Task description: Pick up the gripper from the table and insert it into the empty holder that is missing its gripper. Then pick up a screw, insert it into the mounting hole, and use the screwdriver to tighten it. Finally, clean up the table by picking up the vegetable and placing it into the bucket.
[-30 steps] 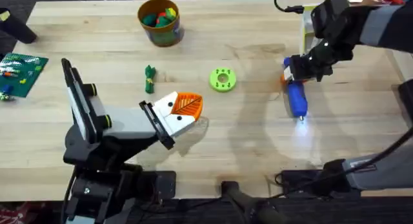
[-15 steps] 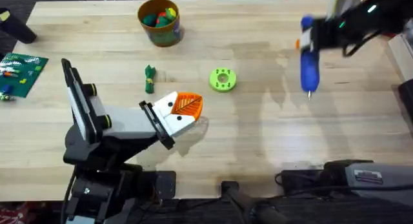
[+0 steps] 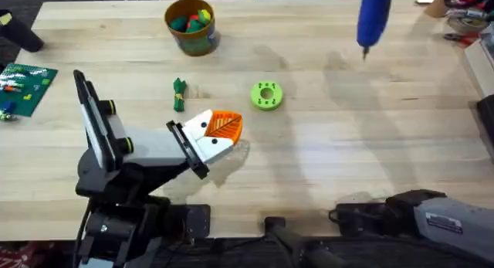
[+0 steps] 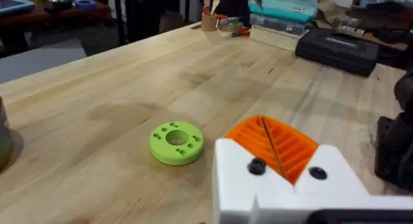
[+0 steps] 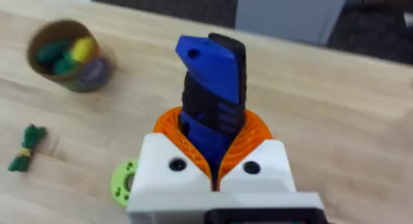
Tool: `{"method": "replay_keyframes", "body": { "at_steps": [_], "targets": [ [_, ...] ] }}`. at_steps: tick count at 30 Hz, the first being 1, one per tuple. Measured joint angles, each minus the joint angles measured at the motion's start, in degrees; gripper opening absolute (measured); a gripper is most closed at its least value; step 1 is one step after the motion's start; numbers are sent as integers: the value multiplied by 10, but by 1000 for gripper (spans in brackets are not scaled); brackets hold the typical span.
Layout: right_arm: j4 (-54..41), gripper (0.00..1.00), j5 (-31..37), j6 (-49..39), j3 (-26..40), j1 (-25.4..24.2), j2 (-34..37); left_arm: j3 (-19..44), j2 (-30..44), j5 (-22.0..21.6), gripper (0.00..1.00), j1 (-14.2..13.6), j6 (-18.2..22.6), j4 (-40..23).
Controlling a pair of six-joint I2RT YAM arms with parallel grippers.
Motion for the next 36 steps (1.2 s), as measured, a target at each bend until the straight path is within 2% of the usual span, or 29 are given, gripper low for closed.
{"method": "replay_keyframes", "body": {
  "at_steps": [4, 7, 13, 17, 22, 36],
  "targets": [
    [60, 29, -7, 0, -2, 23, -15, 0, 0, 0, 13, 0, 0, 0],
    [131, 29, -14, 0, -29, 32, -42, 0, 0, 0, 13, 0, 0, 0],
    [362, 29, -70, 6, -183, 35, -146, 0, 0, 0, 13, 0, 0, 0],
    [470, 29, -97, 41, -272, 35, -211, 0, 0, 0, 13, 0, -1, 0],
    [504, 29, -120, 86, -320, 35, -254, 0, 0, 0, 13, 0, -2, 0],
    [538, 29, -267, 124, -324, 35, -256, 0, 0, 0, 13, 0, -2, 0]
  ]
}}
